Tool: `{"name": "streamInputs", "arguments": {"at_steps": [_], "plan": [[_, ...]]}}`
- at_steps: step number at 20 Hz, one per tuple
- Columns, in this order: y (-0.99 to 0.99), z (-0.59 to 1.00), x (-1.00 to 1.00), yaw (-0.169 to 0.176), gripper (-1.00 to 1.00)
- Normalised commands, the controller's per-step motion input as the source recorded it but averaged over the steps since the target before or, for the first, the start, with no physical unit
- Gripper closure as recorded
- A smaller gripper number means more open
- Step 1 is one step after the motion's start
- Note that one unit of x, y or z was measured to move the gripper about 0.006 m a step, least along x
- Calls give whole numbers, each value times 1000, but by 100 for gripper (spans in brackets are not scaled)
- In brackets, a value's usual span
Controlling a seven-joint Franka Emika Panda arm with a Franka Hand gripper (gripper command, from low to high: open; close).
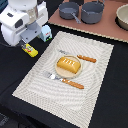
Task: Place the bread, butter, and milk from the table onto the serving area.
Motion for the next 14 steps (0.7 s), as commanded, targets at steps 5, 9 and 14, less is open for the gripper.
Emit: {"name": "streamInputs", "arguments": {"at_steps": [5,9,14], "plan": [[6,-358,-346,-37,-100],[17,-392,-269,-35,-100],[105,-385,-171,-26,-100]]}}
